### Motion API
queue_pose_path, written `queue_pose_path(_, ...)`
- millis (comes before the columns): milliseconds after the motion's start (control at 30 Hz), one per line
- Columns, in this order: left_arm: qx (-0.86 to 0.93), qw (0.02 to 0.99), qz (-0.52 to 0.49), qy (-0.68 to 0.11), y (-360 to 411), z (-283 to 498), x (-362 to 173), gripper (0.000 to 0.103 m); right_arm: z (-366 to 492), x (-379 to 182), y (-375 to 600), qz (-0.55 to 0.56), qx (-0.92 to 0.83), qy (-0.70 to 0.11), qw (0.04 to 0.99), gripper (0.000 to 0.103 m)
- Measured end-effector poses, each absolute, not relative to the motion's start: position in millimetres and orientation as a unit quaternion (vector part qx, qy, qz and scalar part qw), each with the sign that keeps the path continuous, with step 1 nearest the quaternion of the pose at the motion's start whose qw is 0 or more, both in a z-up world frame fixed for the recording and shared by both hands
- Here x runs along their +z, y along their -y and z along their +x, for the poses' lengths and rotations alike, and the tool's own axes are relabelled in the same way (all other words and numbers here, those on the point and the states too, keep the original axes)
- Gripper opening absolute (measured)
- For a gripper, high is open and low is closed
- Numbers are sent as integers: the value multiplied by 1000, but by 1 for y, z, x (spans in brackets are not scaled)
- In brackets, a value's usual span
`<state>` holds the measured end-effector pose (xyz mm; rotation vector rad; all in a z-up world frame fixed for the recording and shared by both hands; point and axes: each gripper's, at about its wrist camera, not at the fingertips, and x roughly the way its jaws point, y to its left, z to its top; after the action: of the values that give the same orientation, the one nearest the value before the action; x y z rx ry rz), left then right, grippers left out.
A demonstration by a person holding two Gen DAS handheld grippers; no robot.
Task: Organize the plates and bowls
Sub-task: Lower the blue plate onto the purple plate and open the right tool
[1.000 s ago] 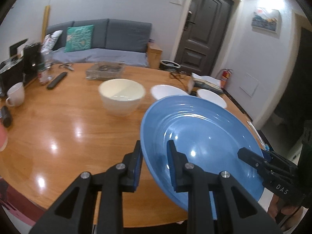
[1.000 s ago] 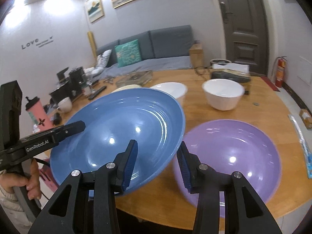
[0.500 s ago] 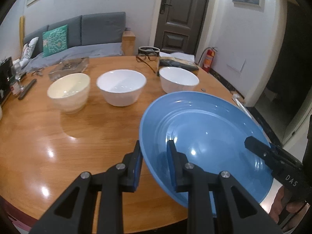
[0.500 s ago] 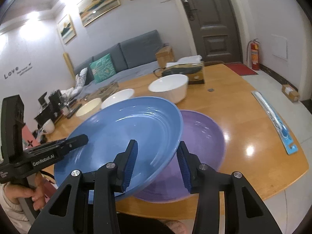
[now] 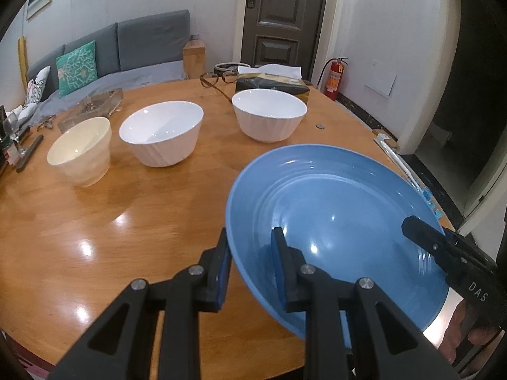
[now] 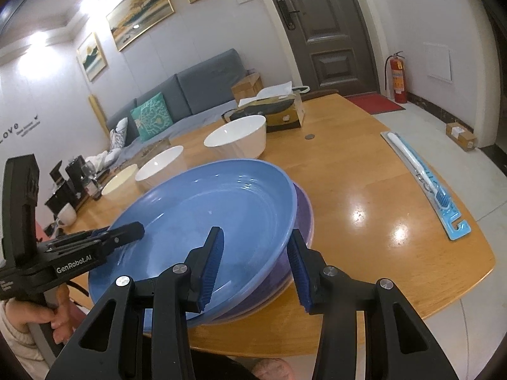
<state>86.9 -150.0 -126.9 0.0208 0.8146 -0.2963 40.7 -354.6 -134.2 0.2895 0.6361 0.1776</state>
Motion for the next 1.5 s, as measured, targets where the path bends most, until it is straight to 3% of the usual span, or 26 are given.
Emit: queue_pose_path(1500,-136,901,11,-412,151,97,-144,21,45,-150,385,170,38,-315,933,36)
